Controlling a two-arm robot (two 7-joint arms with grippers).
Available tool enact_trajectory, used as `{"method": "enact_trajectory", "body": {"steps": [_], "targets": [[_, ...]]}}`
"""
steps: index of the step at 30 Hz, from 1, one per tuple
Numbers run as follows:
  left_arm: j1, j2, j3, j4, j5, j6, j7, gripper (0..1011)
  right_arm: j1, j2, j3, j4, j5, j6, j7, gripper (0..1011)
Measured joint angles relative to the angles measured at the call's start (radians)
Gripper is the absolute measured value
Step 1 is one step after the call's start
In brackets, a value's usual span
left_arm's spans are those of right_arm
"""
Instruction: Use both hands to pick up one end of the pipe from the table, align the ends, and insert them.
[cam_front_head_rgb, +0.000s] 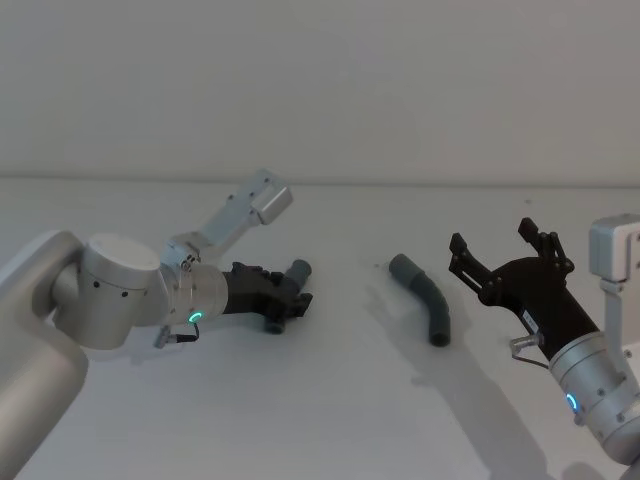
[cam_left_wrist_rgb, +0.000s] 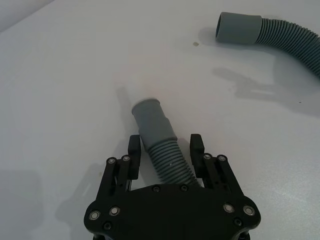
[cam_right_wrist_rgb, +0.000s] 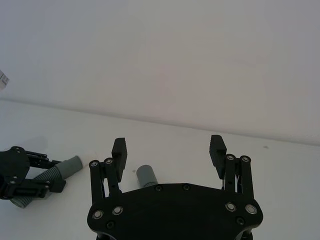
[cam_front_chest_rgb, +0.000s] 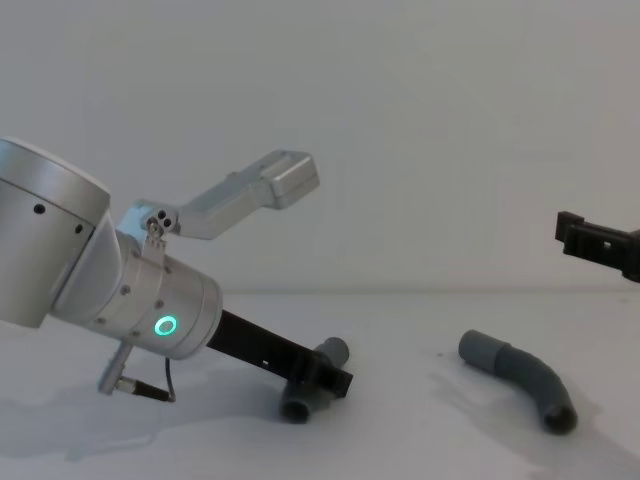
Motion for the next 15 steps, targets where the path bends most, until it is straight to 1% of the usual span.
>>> {"method": "enact_trajectory", "body": {"steps": [11,15], "targets": [[0.000,0.000,0.000,0.000,0.000,0.001,0.000,501,0.000,0.000,0.000,0.000,0.000,0.000,0.000,1000],[0.000,0.000,0.000,0.000,0.000,0.001,0.000,474,0.002,-0.003,0.001,0.001,0.002,0.008,0.004,1000]]}}
